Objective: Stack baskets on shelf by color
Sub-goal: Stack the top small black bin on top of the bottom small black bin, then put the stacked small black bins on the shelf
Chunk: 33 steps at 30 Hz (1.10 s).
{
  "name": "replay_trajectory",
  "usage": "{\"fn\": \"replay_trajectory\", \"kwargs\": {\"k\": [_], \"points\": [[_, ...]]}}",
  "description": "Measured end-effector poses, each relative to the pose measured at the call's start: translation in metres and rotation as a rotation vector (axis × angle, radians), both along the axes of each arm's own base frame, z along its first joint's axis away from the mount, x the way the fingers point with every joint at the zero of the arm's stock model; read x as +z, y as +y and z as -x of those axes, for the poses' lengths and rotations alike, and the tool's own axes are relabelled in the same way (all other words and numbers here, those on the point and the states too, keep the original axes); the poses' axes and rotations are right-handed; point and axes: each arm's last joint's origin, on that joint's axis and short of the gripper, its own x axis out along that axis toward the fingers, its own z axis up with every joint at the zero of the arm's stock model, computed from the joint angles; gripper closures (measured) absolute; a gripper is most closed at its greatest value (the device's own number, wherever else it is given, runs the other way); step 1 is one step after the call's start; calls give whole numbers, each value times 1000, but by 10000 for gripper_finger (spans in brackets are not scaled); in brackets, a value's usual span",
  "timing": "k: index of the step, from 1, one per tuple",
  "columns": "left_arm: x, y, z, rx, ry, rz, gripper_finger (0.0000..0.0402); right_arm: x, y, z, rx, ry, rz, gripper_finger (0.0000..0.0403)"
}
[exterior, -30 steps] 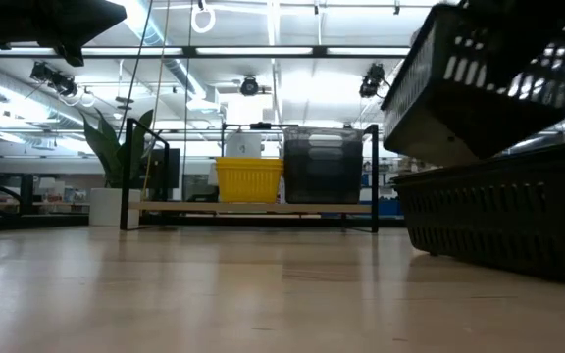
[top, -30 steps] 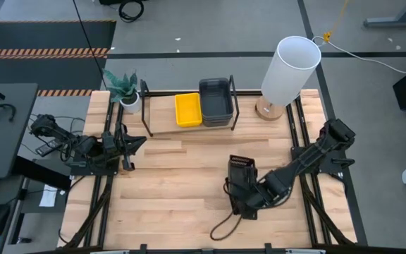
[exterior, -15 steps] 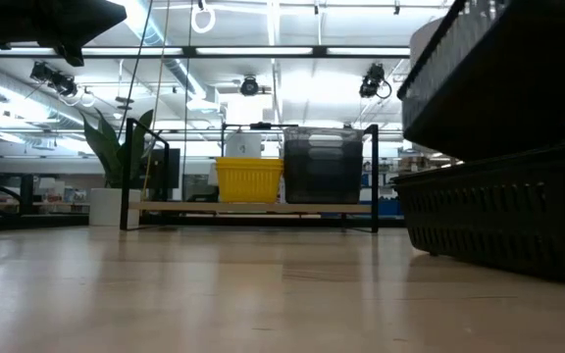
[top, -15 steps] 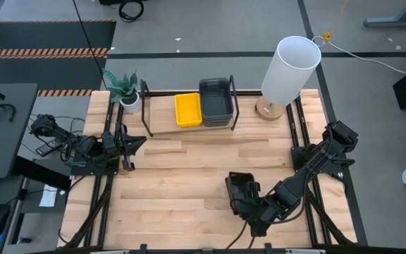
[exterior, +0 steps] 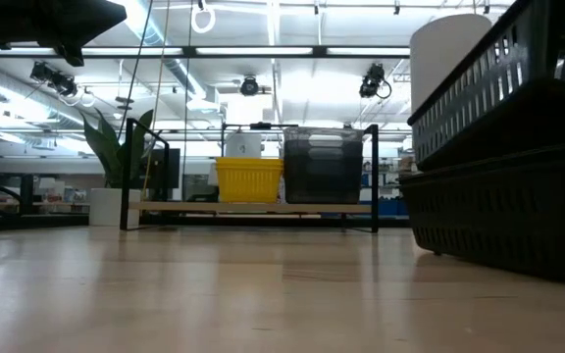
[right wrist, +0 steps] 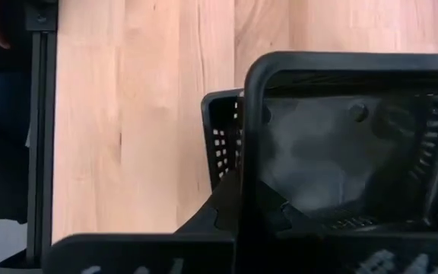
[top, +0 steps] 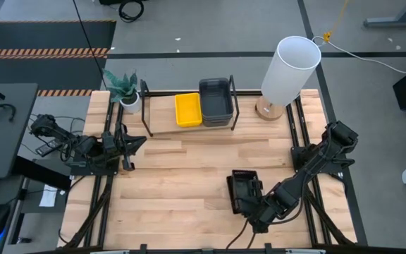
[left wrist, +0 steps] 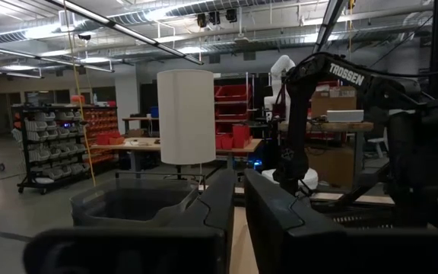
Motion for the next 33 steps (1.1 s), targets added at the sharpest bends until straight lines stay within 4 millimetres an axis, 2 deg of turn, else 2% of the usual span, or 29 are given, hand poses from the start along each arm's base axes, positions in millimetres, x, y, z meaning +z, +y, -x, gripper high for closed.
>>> {"fn": "replay_trajectory", "kwargs": {"k": [7, 15, 20, 26, 28, 33], "points": [[0, 0, 0, 0, 0, 0, 369, -8, -3, 1, -43, 14, -20, 374], [0, 0, 0, 0, 0, 0, 371, -17, -14, -4, -90, 68, -64, 289], [0, 0, 0, 0, 0, 0, 364, -7, -20, -12, -94, 129, -129, 252], [0, 0, 0, 0, 0, 0, 365, 22, -17, -16, -110, 125, -137, 248], [0, 0, 0, 0, 0, 0, 369, 23, -16, -10, -102, 147, -85, 253], [0, 0, 0, 0, 0, 0, 373, 22, -28, 18, -147, 359, 100, 287]]}}
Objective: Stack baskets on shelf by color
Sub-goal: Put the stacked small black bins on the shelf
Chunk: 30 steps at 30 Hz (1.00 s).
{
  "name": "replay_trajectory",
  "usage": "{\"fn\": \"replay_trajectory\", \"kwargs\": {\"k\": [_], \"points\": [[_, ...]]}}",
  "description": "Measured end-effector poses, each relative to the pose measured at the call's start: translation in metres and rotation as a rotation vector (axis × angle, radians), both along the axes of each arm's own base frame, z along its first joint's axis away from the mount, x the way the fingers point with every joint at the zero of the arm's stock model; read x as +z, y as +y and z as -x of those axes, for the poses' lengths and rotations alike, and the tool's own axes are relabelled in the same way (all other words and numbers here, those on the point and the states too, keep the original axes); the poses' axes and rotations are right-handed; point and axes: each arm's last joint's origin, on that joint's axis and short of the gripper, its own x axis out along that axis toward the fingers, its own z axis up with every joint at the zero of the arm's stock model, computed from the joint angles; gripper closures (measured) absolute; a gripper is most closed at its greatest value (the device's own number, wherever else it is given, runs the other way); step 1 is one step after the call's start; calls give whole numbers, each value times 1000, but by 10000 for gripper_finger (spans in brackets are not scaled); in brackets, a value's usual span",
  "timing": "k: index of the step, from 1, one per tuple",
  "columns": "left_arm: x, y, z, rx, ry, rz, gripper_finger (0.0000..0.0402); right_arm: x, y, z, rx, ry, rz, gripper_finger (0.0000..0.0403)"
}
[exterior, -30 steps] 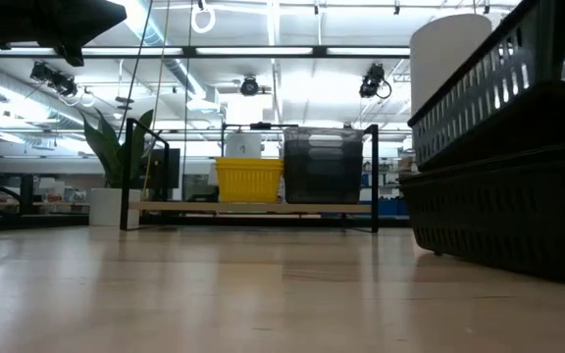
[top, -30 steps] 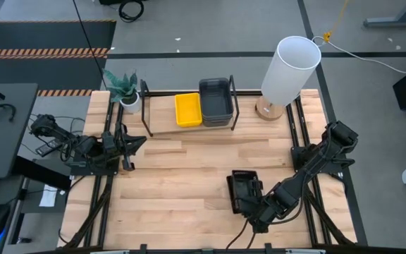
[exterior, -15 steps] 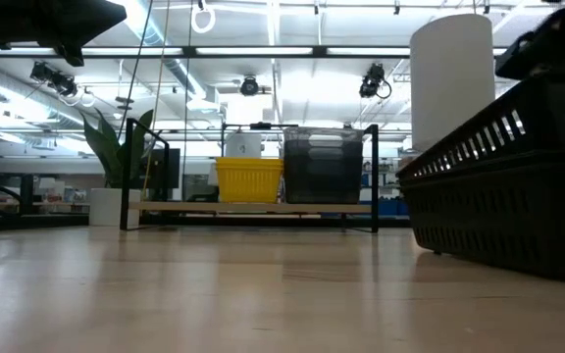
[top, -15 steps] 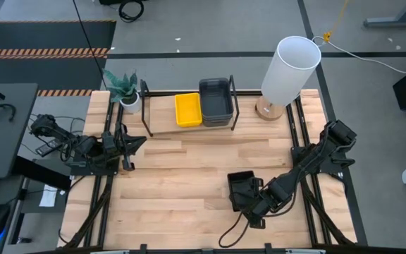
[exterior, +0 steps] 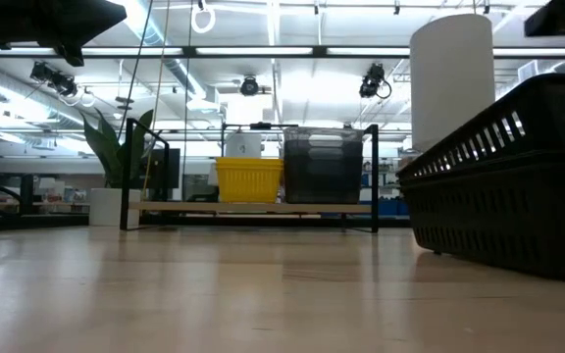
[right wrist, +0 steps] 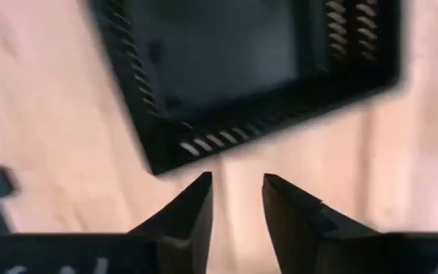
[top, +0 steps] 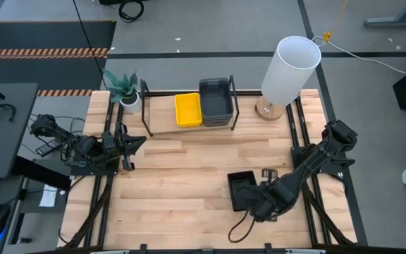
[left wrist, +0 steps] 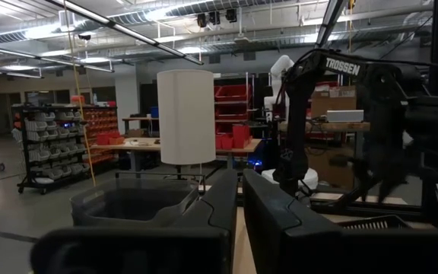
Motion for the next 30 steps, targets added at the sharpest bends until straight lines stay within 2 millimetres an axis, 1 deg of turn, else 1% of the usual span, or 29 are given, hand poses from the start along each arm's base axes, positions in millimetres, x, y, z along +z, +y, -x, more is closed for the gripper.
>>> {"fn": "replay_trajectory", "kwargs": {"k": [2, 4, 7, 12, 15, 17, 20, 22, 27, 30], "points": [[0, 0, 0, 0, 0, 0, 371, 5, -2, 8, 0, 5, 52, 300], [0, 0, 0, 0, 0, 0, 367, 1, -4, 12, -2, 31, 60, 312], [0, 0, 0, 0, 0, 0, 363, -18, -6, 15, -4, 74, 39, 328], [0, 0, 0, 0, 0, 0, 363, -50, -12, 20, 24, 80, 29, 345], [0, 0, 0, 0, 0, 0, 368, -69, -19, 18, 42, 50, -1, 351], [0, 0, 0, 0, 0, 0, 370, -81, -27, 14, 64, 5, 7, 354], [0, 0, 0, 0, 0, 0, 374, -91, -42, 0, 101, -97, 29, 358], [0, 0, 0, 0, 0, 0, 374, -93, -52, -17, 125, -205, 40, 360], [0, 0, 0, 0, 0, 0, 367, -85, -74, -62, 196, -529, -13, 360], [0, 0, 0, 0, 0, 0, 363, -80, -85, -74, 196, -606, -24, 361]]}}
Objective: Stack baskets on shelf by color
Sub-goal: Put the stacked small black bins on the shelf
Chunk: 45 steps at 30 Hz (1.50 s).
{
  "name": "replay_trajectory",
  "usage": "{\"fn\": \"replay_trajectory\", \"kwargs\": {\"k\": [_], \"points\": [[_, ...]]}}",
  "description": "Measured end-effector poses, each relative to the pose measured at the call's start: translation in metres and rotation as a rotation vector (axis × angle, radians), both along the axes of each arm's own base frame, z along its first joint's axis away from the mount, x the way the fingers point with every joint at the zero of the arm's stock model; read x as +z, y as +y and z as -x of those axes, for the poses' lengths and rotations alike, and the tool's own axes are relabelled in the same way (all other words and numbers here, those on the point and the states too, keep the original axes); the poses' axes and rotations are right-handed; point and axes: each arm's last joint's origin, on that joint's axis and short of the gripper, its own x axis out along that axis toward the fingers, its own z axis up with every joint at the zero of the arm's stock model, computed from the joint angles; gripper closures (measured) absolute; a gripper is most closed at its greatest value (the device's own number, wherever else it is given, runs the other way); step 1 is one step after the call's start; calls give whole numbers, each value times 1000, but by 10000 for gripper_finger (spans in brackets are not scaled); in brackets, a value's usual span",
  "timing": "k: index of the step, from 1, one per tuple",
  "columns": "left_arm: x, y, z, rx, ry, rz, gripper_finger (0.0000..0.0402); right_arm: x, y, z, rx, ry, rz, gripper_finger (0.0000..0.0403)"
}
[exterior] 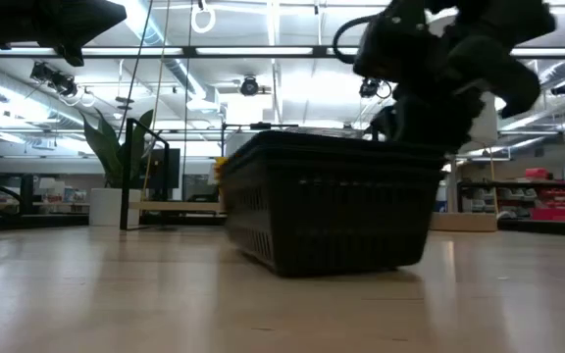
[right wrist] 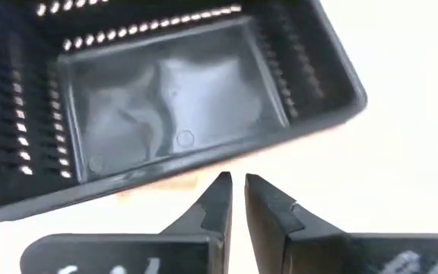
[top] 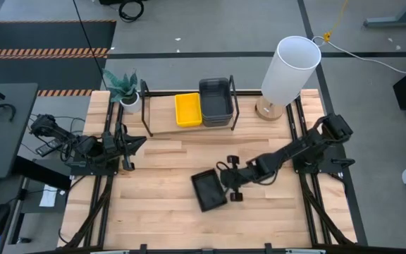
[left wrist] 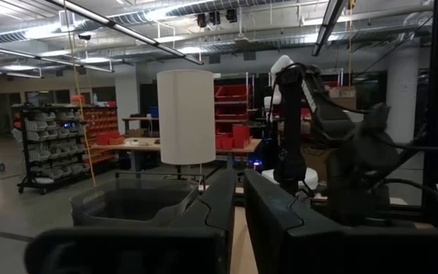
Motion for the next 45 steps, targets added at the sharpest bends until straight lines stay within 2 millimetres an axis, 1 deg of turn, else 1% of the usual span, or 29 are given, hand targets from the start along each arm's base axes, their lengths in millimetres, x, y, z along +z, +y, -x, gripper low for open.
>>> {"fn": "replay_trajectory", "kwargs": {"k": [3, 5, 8, 10, 12, 14, 15, 18, 20, 22, 26, 28, 32, 36, 41, 45], "points": [[0, 0, 0, 0, 0, 0, 364, 3, -7, 0, 4, 61, -12, 361], [0, 0, 0, 0, 1, -1, 367, 8, -8, 7, -12, 121, -18, 361], [0, 0, 0, -6, -6, 17, 372, 19, -6, 22, -38, 177, -33, 362], [0, 0, 0, -49, -39, 109, 374, 29, -3, 33, -42, 190, -42, 362], [0, -1, 0, -105, -88, 253, 373, 39, -2, 47, -43, 166, -59, 363], [0, -1, 0, -141, -121, 372, 370, 45, -3, 62, -54, 103, -84, 363], [-1, -1, -1, -150, -123, 404, 369, 46, -4, 68, -59, 58, -106, 363], [-5, -3, -2, -169, -89, 417, 366, 42, -6, 85, -88, -63, -180, 363], [-7, -6, -5, -228, -50, 428, 369, 32, -6, 93, -111, -86, -235, 363], [-7, -9, -10, -277, 30, 436, 377, 23, -4, 98, -126, -91, -273, 363], [-1, -19, -24, -291, 213, 427, 395, 14, 3, 99, -122, -73, -284, 363], [4, -25, -34, -337, 291, 403, 397, 17, 7, 96, -111, -77, -286, 363], [8, -40, -55, -408, 411, 386, 387, 32, 12, 89, -75, -97, -259, 363], [10, -50, -77, -373, 524, 409, 375, 56, 10, 85, -53, -212, -132, 363], [6, -61, -105, -318, 646, 445, 357, 77, -3, 87, -71, -343, 80, 363], [6, -76, -129, -349, 726, 452, 339, 97, -17, 94, -124, -438, 164, 363]]}}
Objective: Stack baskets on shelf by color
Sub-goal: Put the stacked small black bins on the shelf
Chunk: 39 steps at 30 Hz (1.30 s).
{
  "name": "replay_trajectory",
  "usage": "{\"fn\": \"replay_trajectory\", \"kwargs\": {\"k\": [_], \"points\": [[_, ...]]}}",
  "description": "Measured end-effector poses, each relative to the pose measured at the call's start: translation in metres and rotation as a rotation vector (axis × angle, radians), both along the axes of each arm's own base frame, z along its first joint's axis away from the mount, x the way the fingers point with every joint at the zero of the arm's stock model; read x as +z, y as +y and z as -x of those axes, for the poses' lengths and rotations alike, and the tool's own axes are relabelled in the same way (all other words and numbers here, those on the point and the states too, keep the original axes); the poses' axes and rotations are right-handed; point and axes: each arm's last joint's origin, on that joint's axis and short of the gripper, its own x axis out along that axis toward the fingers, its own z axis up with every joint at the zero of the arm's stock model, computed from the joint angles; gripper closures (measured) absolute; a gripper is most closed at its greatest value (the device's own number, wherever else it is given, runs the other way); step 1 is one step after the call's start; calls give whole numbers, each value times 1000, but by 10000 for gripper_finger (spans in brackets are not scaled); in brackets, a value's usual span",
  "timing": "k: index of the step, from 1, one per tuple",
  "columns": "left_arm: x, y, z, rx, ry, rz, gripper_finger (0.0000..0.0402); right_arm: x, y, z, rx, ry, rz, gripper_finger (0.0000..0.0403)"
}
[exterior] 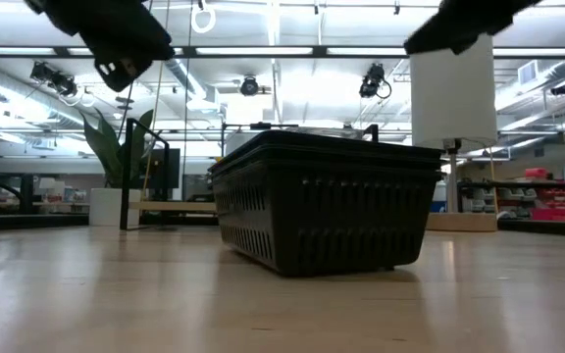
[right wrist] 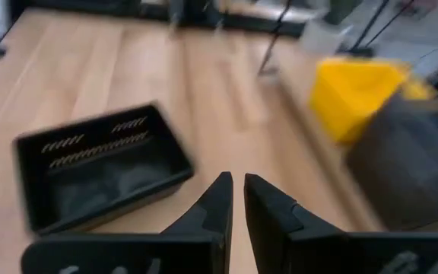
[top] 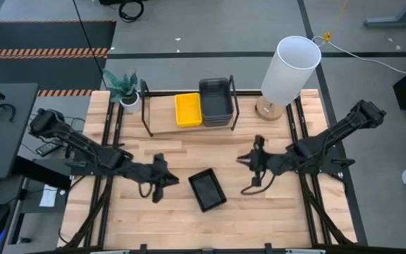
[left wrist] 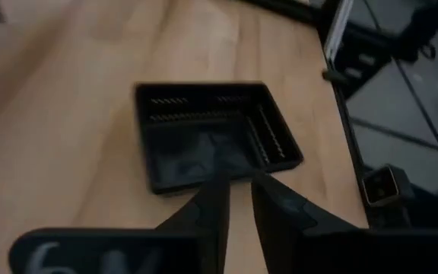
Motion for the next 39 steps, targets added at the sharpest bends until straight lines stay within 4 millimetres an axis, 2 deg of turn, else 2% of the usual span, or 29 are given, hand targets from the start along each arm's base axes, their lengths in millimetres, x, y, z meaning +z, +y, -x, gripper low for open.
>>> {"fn": "replay_trajectory", "kwargs": {"k": [3, 8, 14, 22, 26, 33, 39], "points": [[-1, -10, -17, -12, 67, -9, 326, 11, -6, 7, -23, -54, -13, 363], [-9, -17, -43, 63, 210, -24, 308, 21, -10, 14, -27, -103, -44, 363], [-16, -9, -74, 189, 358, -25, 272, 20, -1, 15, 18, -96, -39, 363], [-14, 8, -107, 204, 414, -47, 205, 19, -1, 14, 36, -85, 4, 363], [-25, 17, -115, 212, 453, -46, 192, 19, -2, 13, 26, -92, -1, 363], [-49, 24, -121, 196, 547, -92, 196, 19, -2, 13, 20, -96, -22, 363], [-55, 27, -124, 143, 568, -94, 198, 20, -2, 13, 19, -101, -26, 363]]}}
